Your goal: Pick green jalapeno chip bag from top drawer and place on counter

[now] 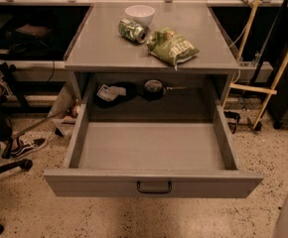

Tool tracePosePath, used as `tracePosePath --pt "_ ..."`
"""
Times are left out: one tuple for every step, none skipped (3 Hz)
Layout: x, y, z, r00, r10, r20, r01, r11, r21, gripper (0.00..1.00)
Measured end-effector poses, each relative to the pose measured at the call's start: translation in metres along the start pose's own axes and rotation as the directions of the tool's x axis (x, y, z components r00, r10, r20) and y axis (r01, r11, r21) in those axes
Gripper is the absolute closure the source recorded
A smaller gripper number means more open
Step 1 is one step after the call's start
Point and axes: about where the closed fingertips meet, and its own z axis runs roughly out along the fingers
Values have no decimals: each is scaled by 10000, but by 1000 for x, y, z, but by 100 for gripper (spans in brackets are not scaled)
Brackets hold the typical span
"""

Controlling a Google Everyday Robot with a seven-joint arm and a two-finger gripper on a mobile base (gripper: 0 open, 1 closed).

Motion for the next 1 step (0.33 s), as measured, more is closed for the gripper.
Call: tracePosePath --pt "-7 -1 2 9997 -4 240 3 10000 26 0"
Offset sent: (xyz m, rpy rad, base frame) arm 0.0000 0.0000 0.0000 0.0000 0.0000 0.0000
